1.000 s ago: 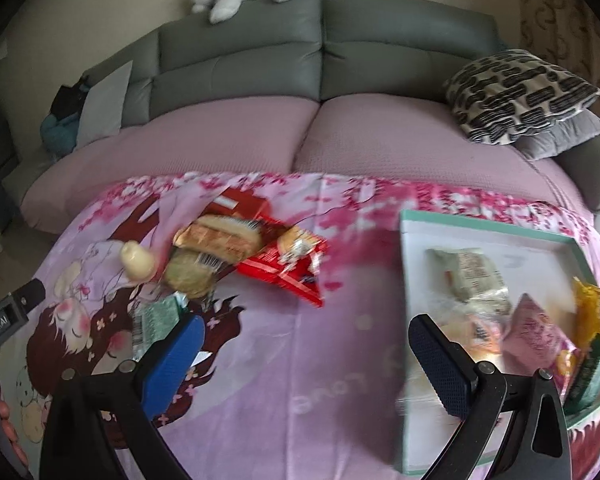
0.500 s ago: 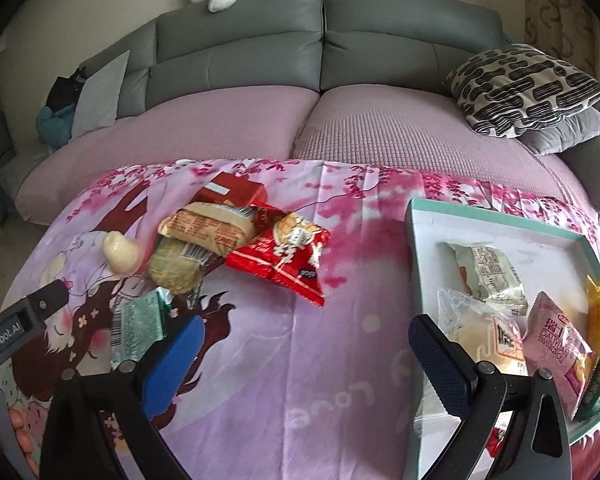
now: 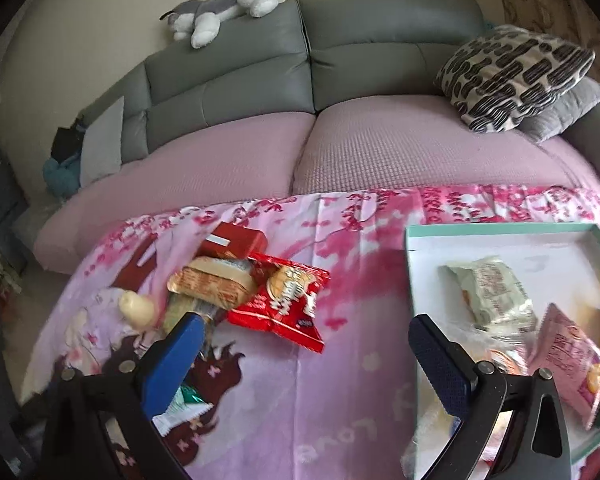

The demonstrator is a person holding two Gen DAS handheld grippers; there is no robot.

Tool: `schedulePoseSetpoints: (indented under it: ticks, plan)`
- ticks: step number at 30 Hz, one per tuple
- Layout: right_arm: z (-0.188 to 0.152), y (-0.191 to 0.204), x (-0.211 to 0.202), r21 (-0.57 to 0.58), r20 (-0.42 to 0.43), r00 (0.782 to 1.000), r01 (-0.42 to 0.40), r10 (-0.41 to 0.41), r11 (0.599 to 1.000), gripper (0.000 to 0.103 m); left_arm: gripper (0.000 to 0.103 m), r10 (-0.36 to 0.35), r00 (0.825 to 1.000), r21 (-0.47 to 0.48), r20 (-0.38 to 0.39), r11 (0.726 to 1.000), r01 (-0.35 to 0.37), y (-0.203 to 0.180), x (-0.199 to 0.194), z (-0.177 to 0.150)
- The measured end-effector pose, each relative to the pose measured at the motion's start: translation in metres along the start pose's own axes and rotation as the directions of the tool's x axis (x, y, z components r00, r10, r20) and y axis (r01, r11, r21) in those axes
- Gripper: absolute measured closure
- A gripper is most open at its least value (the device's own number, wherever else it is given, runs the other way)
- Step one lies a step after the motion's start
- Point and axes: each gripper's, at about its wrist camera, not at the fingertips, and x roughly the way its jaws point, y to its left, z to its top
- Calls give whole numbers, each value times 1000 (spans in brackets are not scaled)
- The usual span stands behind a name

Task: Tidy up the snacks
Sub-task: 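Grasp the green-white biscuit packet with the left tool while the right tool grasps the red candy packet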

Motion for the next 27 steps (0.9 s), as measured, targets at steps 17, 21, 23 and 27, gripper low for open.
schedulePoseSetpoints:
  ticks: [17,21,23,27]
  plan:
    - [15,-5,51,44,-59,996,-58,60,997,37,29,-84,994,23,-72,996,86,-23,15,-5]
    - [10,-8,57,56,-68,995,-70,74,996,42,31,-97,991,36,-93,994,100,-29,18,-8]
    - [8,-8,57,56,-61,994,-87,90,995,47,38,-100,990,41,-102,994,105,-31,21,-9]
    - [5,-6,57,45,-56,993,-105,107,993,50,44,-98,991,45,-92,994,102,-32,20,-9]
